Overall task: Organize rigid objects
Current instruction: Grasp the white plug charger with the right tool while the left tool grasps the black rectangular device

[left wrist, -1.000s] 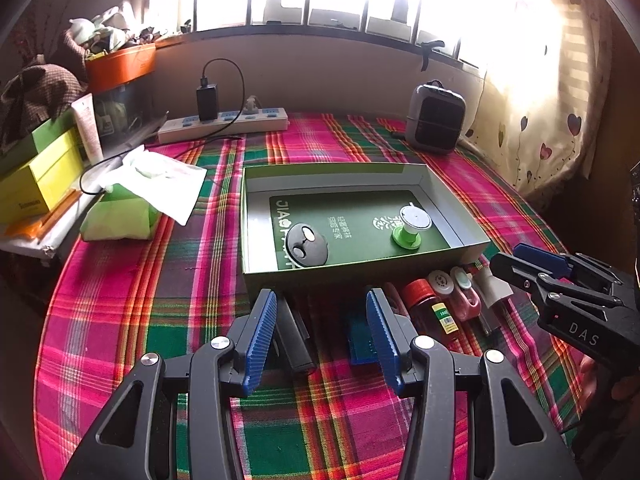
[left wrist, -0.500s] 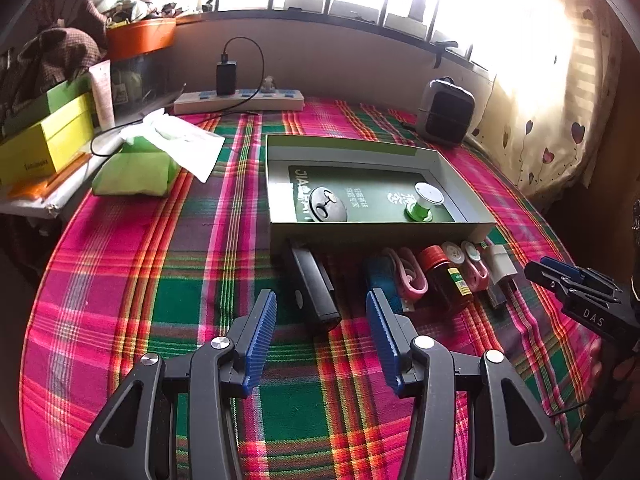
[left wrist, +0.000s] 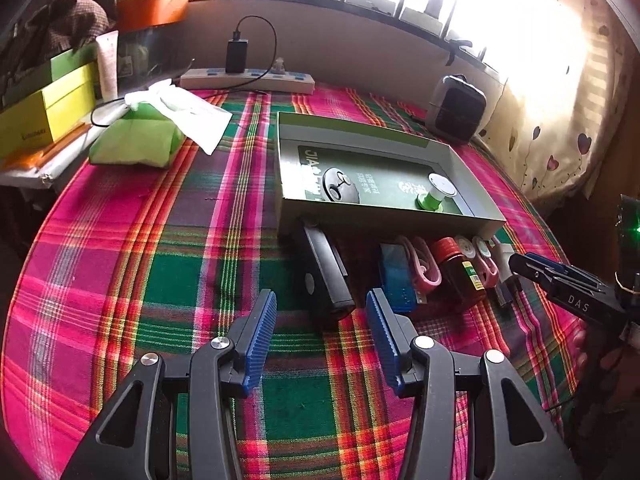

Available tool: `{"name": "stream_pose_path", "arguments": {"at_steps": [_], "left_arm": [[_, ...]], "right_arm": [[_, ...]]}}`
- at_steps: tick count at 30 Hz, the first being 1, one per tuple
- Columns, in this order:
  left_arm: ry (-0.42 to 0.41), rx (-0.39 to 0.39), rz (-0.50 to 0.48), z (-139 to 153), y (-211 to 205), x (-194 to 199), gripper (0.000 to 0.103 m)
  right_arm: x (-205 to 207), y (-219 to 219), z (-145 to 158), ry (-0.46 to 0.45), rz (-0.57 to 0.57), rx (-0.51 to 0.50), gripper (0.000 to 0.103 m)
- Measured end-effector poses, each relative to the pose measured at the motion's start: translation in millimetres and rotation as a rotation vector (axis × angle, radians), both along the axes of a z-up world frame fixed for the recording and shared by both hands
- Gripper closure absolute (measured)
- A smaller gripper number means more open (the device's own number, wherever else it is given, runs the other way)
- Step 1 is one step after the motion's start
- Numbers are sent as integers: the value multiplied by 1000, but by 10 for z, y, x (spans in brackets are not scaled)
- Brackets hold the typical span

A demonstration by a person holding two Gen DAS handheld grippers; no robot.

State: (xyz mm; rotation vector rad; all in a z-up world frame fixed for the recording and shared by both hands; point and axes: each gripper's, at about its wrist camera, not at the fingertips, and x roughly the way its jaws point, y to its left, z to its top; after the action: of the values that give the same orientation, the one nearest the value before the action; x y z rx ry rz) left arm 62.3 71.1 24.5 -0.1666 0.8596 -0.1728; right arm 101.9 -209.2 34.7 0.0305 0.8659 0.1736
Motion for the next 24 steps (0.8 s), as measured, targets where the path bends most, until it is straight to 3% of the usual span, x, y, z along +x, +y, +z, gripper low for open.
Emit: {"name": "stream_pose_path", "arguments": {"at_steps": [10,24], "left_arm": [[15,-6,0,-37,15,72,56],[30,-1,-2,-57,-9,196,56]], "right_arm": [[132,97,-71,29,13,-29,61],[167,-91,-145,50,-40,-96,61]]}}
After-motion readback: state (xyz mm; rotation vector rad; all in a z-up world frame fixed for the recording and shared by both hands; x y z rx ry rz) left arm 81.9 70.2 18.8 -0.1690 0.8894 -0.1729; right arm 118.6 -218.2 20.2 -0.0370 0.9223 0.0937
